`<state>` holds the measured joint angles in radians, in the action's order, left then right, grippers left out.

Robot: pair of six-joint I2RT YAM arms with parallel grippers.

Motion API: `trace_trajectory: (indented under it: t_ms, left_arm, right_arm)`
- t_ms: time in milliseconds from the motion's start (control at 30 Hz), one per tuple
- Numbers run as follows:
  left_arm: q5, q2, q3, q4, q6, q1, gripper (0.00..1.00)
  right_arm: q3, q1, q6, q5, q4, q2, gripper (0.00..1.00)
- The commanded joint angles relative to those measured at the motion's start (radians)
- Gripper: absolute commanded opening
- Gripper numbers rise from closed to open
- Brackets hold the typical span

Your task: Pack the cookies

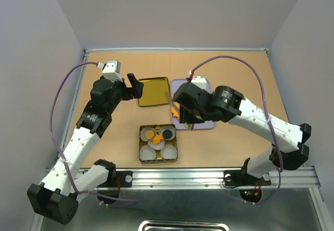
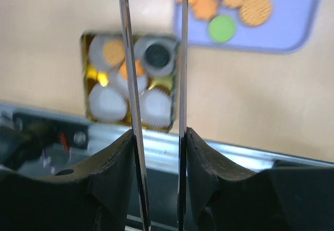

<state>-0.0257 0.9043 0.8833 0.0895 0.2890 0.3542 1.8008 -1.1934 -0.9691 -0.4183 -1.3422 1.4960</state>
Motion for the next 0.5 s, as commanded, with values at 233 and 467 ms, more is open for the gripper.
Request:
trace_trajectory:
  t_ms: [233,467]
  left_arm:
    - [-0.01,-0.015,0.009,-0.08,-0.007,0.005,0.99]
    - [-0.003,-0.015,0.002,-0.085,-0.017,0.005,0.99]
  right_arm:
    - [0.063,0.425,0.251,-0.04,-0.043,0.101,0.43]
    - [-0.01,0.498,0.288,0.019,0.018,0.147,0.42]
